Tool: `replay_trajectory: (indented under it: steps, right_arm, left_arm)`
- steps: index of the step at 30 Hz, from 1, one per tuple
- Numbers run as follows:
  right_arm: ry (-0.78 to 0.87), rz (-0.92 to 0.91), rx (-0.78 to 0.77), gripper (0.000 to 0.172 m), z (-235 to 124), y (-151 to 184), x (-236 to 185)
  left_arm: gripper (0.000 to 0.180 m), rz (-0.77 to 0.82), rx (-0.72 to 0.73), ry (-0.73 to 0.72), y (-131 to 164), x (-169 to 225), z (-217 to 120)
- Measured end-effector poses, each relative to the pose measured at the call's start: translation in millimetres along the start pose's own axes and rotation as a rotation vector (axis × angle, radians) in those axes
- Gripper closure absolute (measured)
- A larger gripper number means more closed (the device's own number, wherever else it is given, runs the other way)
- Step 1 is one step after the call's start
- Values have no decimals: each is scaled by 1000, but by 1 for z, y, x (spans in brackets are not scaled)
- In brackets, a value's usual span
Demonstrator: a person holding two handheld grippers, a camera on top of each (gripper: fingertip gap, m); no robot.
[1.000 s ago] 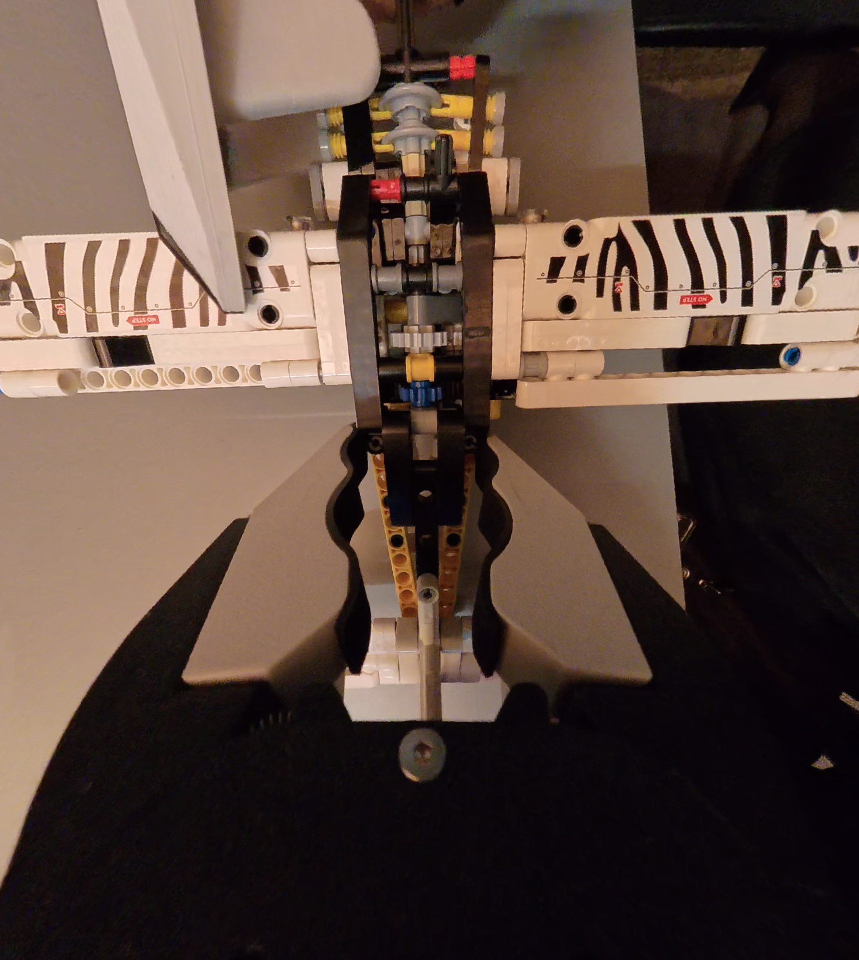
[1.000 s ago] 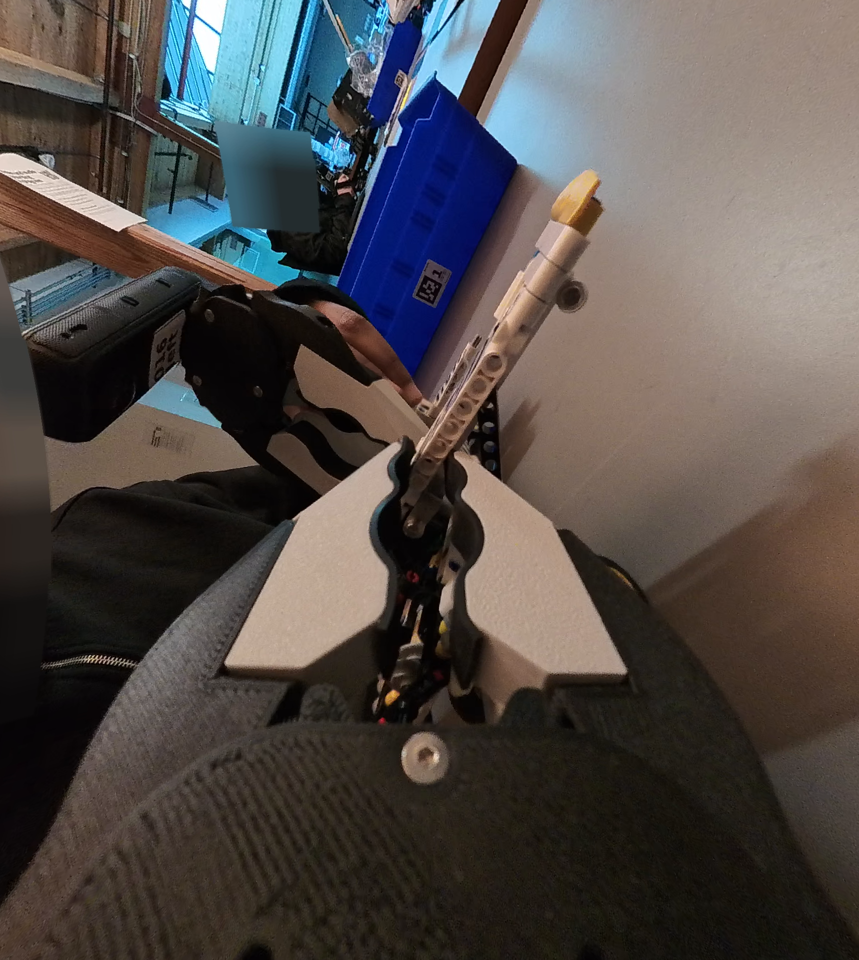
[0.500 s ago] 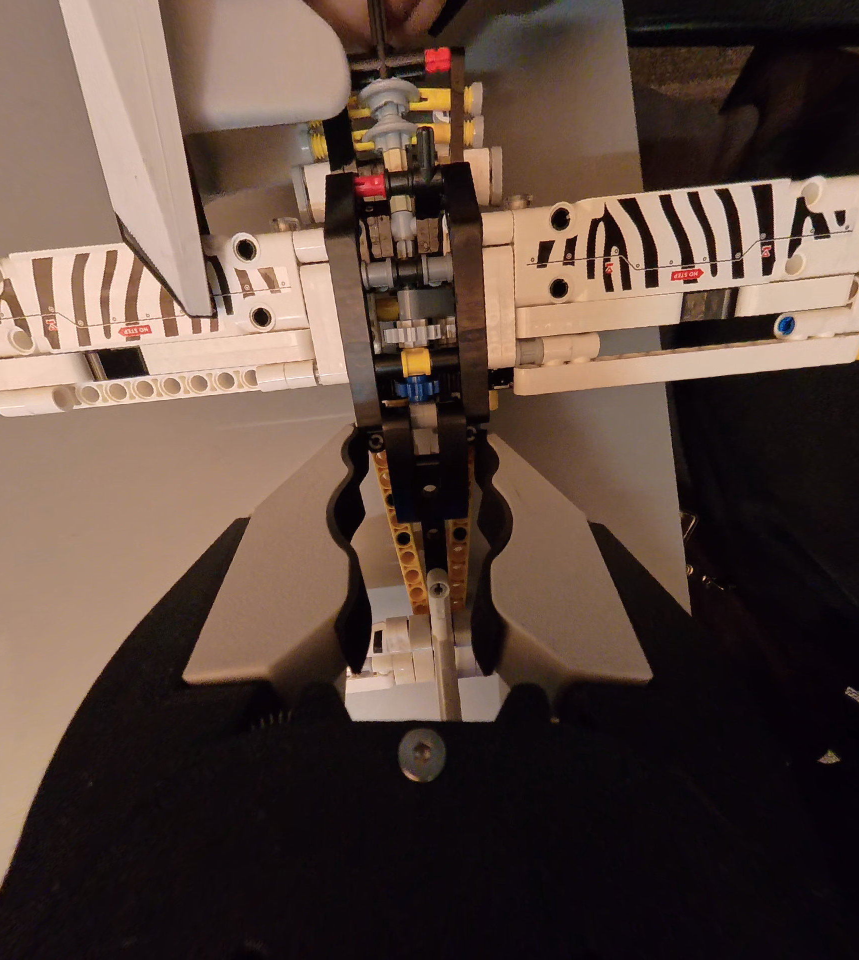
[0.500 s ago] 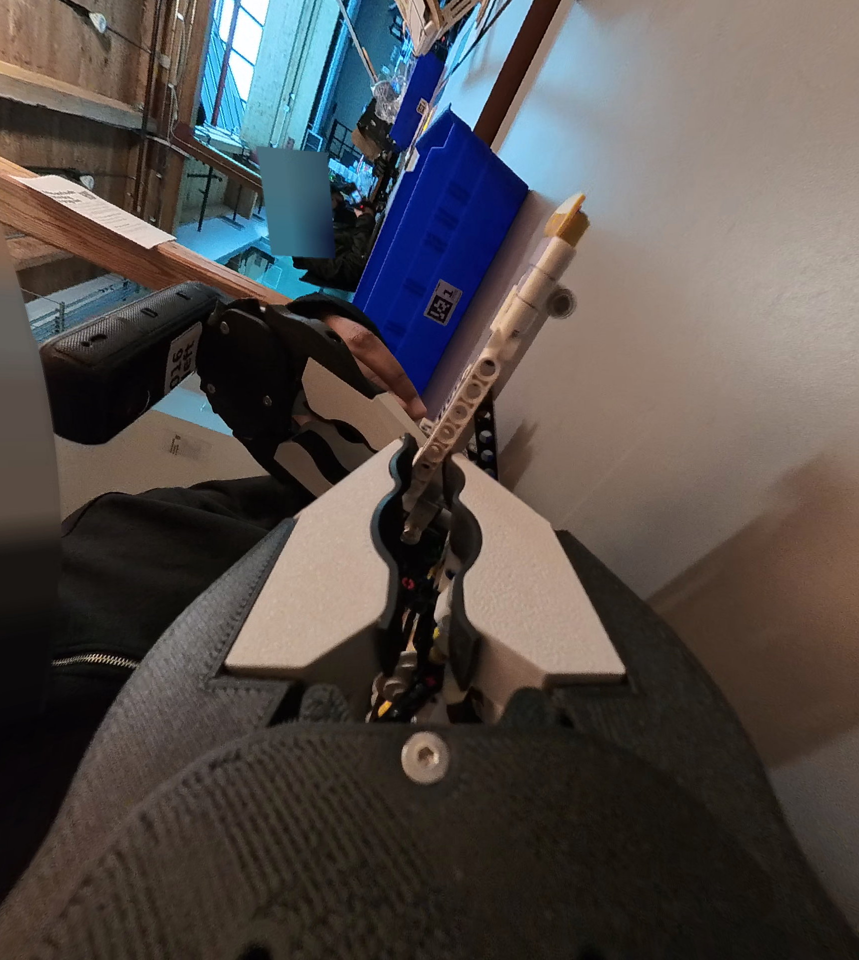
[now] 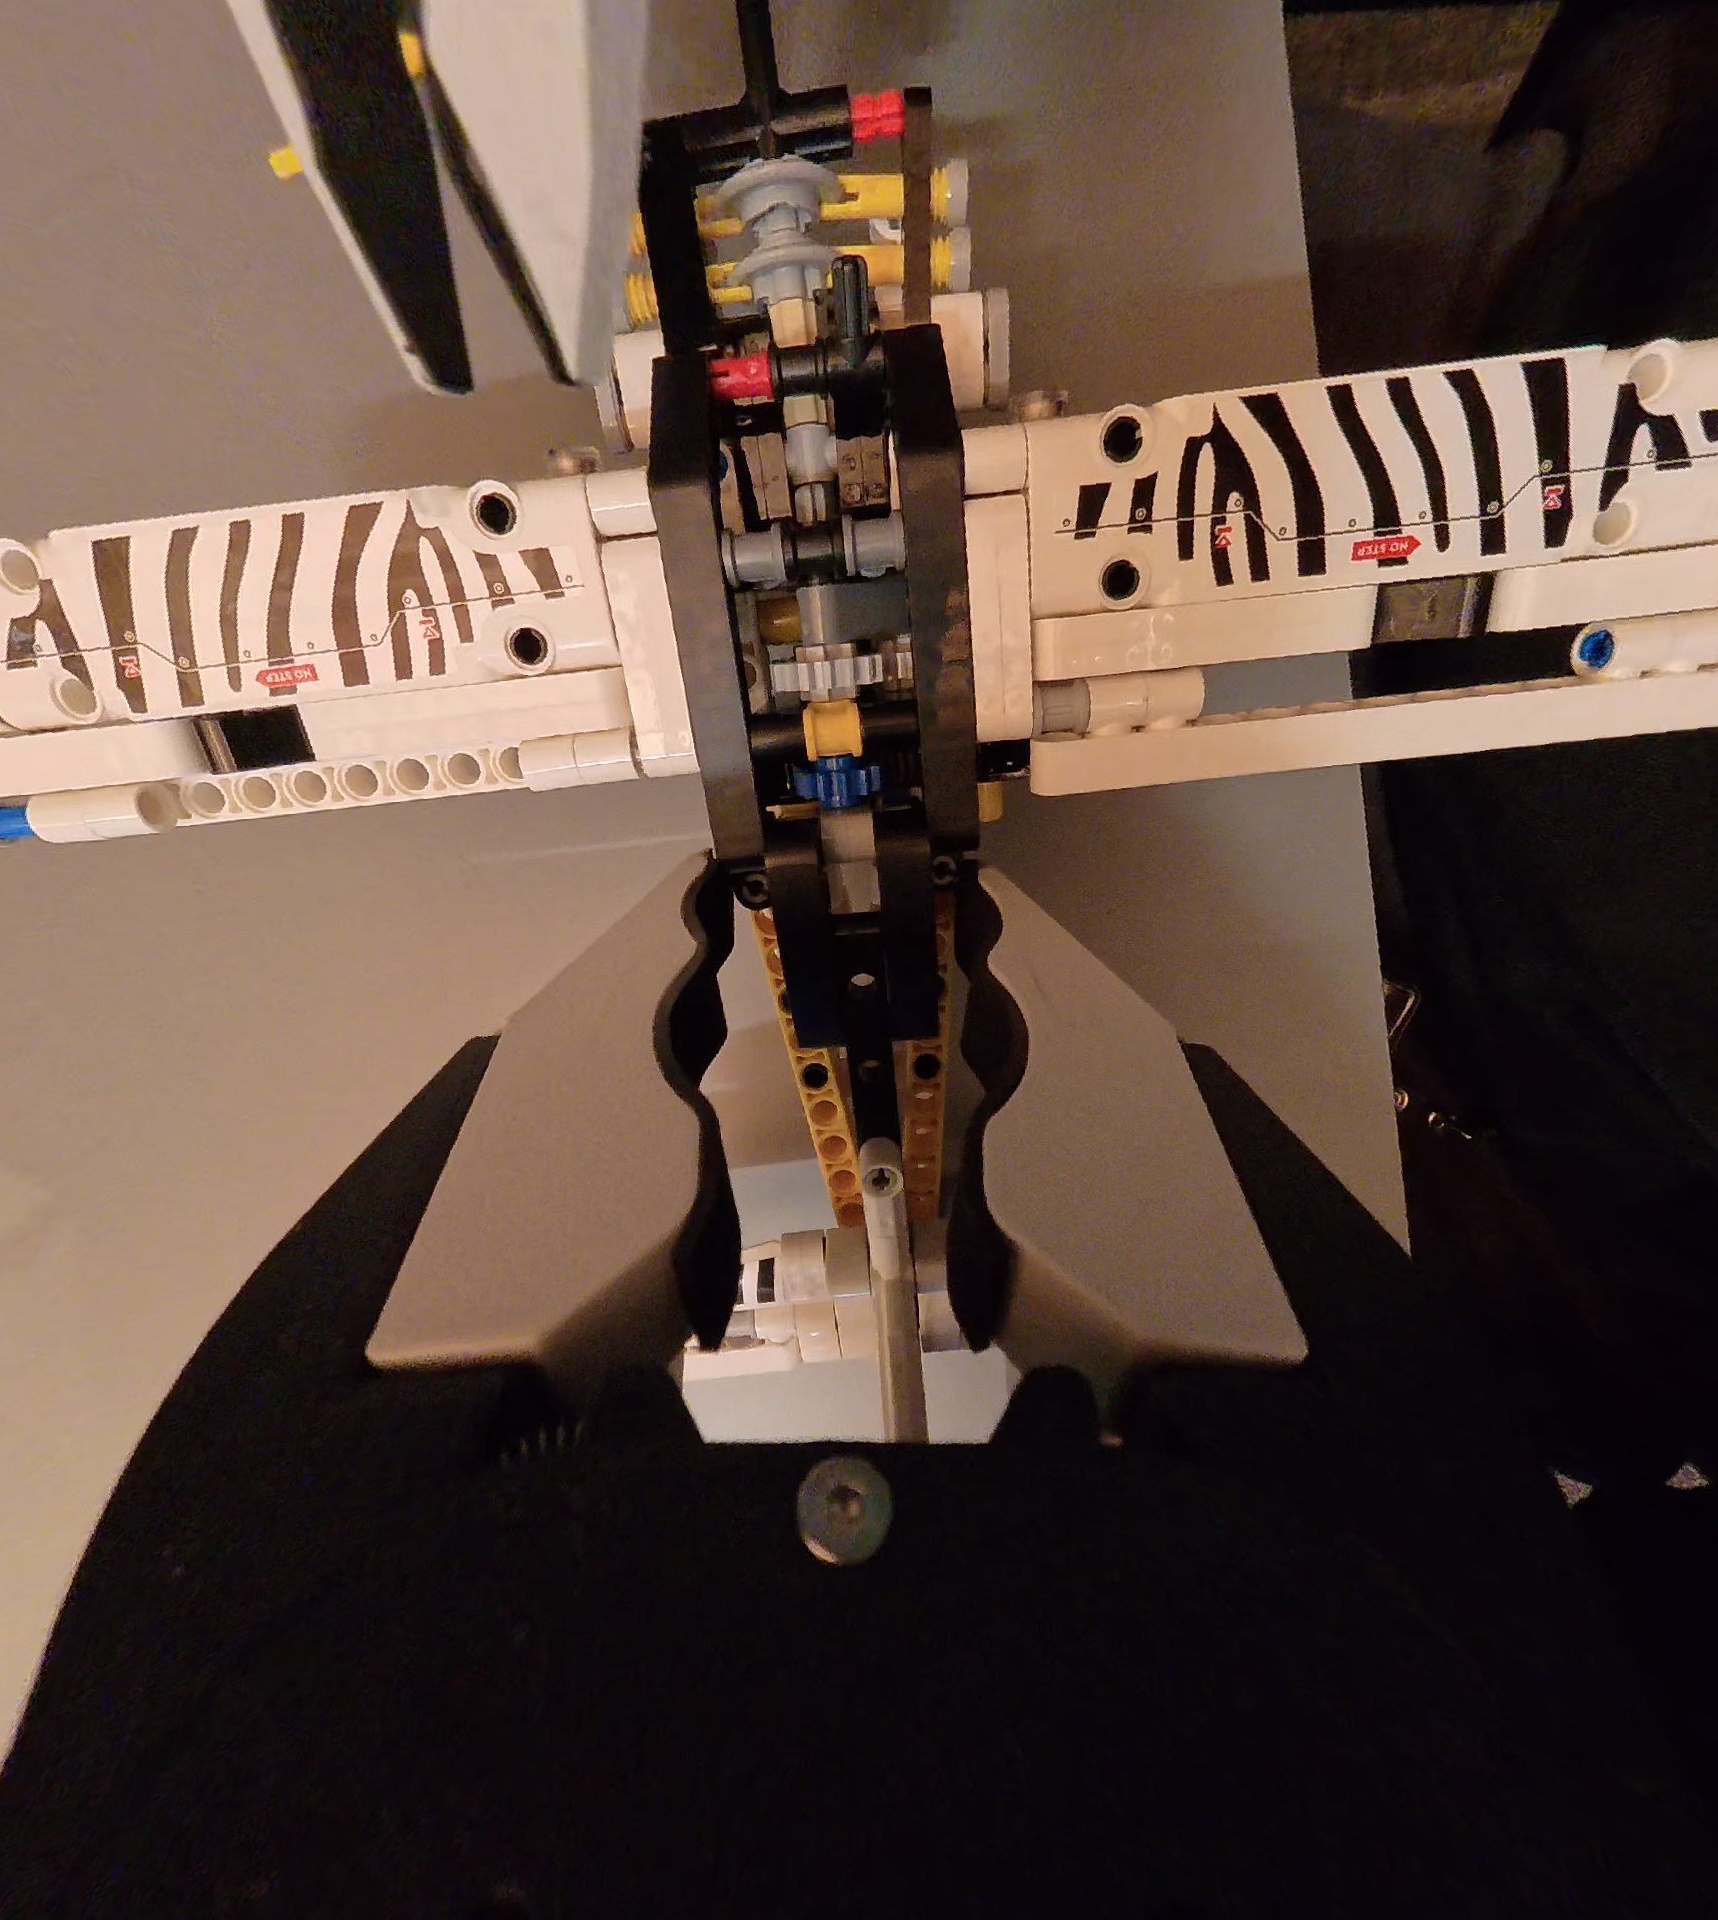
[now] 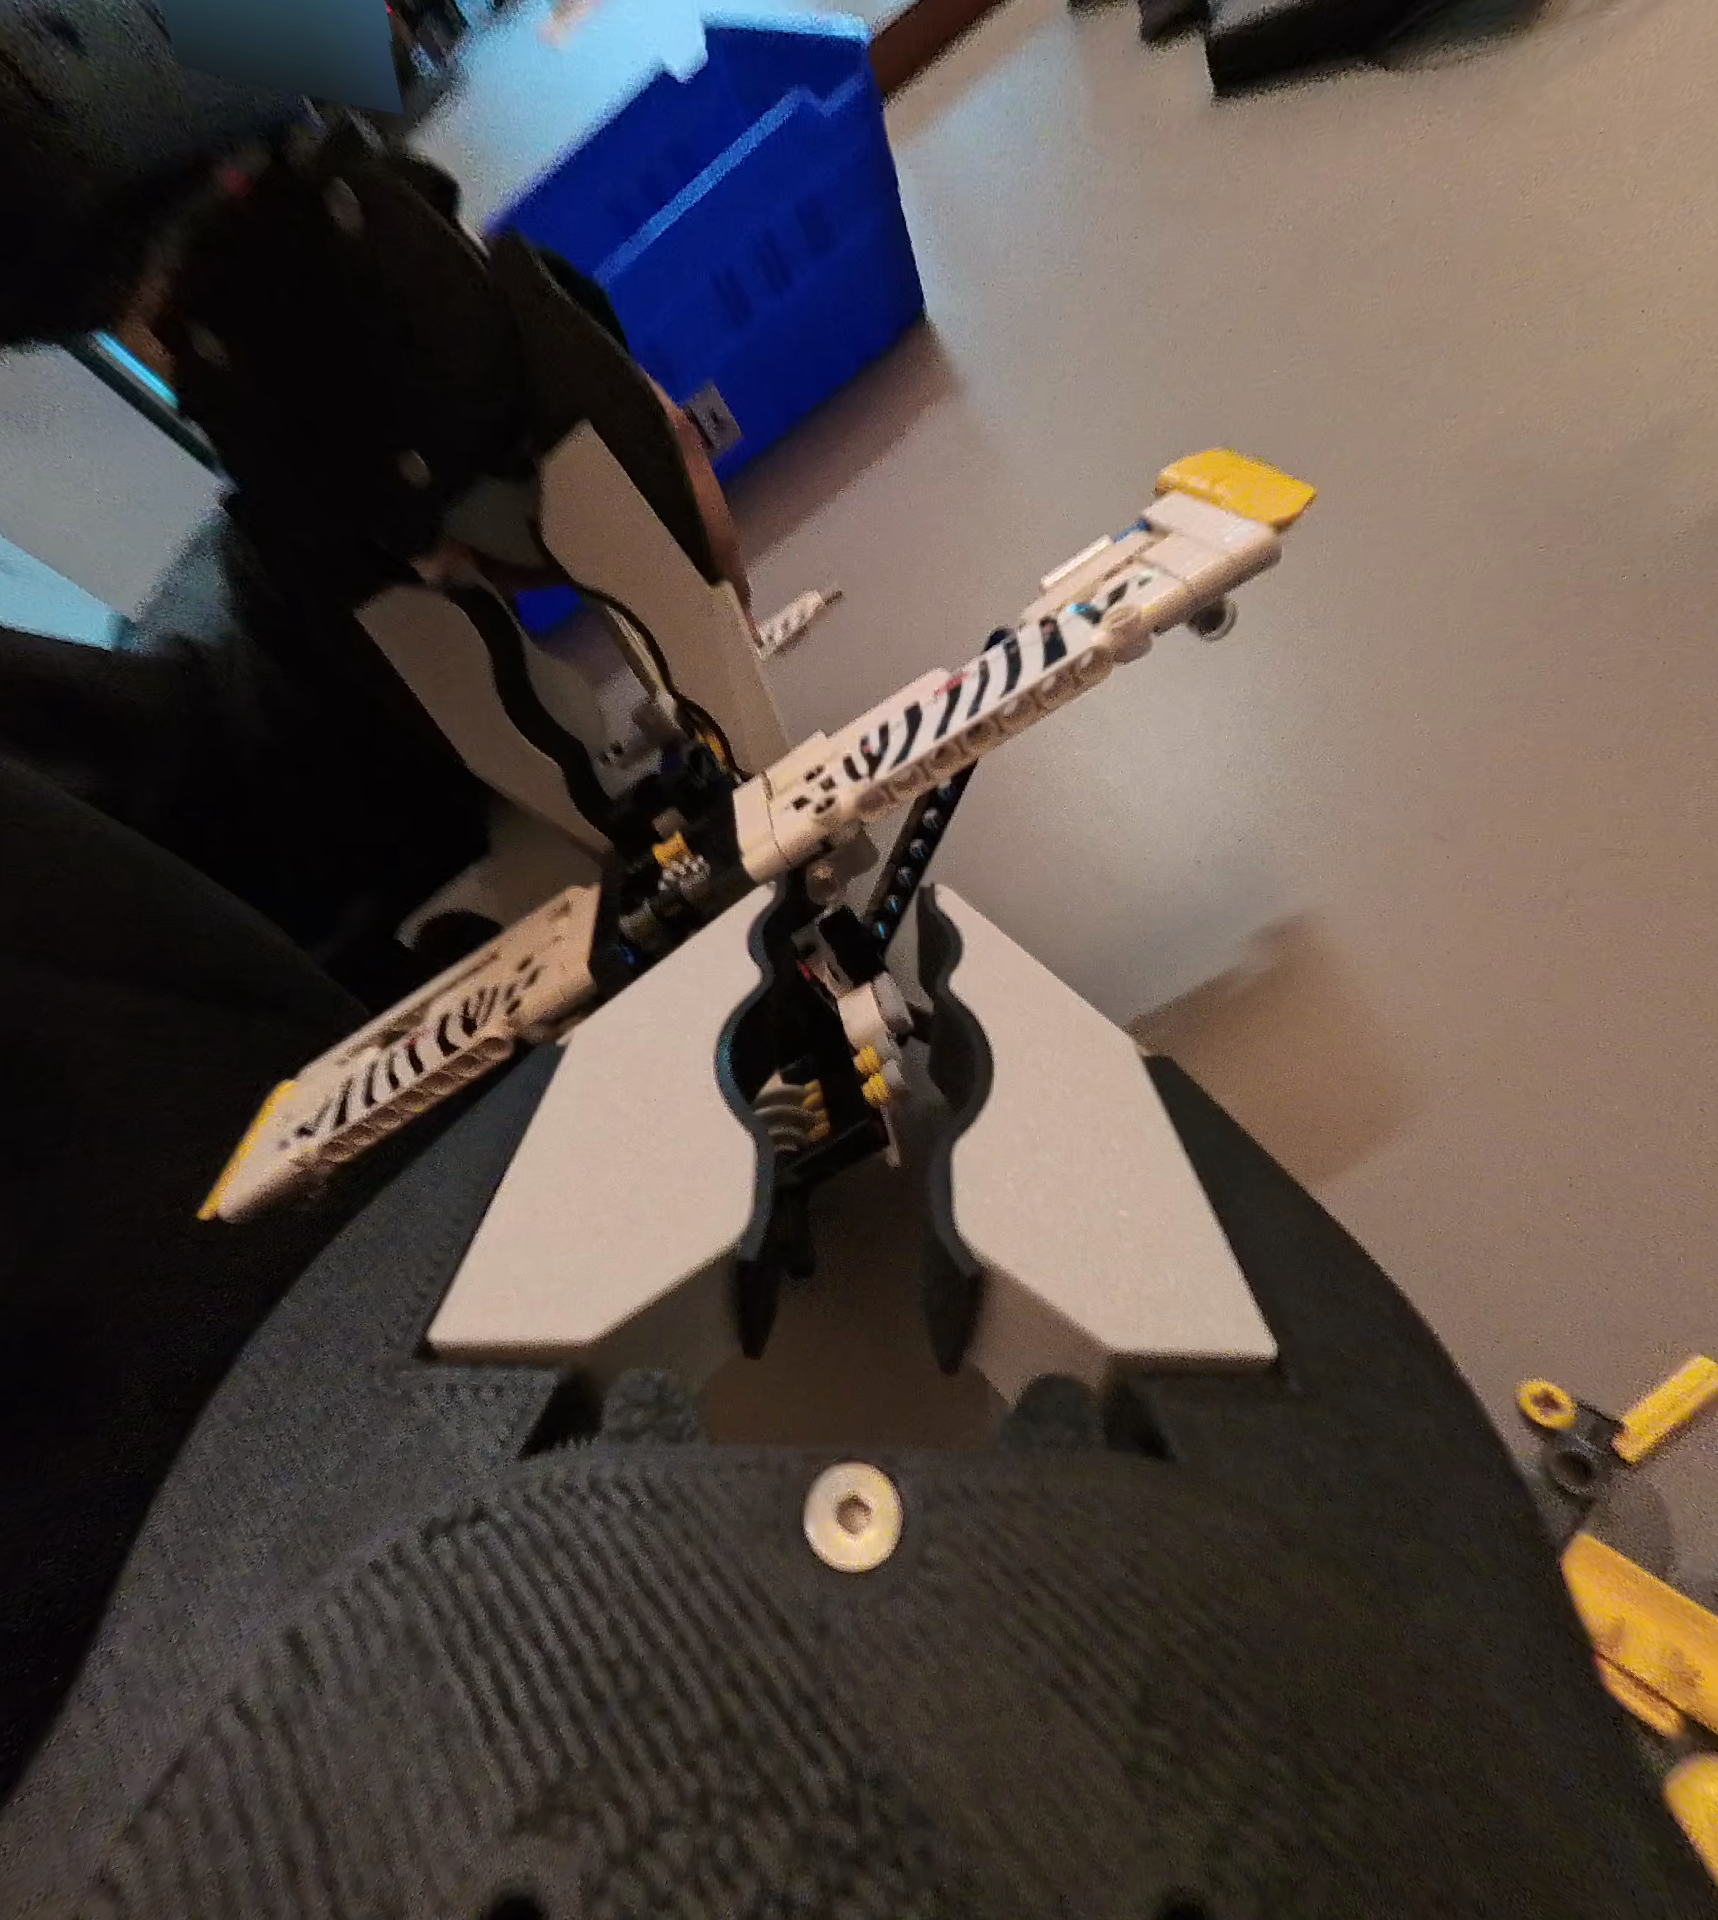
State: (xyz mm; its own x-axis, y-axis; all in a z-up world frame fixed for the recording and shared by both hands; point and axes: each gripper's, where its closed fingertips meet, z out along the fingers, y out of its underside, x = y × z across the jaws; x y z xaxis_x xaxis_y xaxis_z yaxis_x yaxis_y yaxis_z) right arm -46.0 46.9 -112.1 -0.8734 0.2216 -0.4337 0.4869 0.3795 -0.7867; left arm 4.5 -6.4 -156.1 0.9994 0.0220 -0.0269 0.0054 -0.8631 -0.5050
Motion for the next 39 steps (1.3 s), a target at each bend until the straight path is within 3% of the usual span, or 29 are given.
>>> replay_trajectory:
  steps: [3, 10, 20, 22, 39]
  right_arm:
    - [33, -21, -67, 153, 6, 5, 0]
    - [-73, 51, -73, 167, 10, -1, -7]
    - [-89, 69, -85, 160, 11, 4, -6]
    - [-89, 60, -87, 167, 10, 4, -7]
    - [-75, 82, -60, 167, 11, 4, -7]
  left_arm:
    - [138, 4, -7, -5, 0, 0, 0]
    - [138, 4, -5, -9, 0, 0, 0]
    - [138, 7, -4, -9, 2, -1, 0]
    - [138, 6, -4, -8, 2, -1, 0]
    - [140, -9, 16, 15, 3, -4, 1]
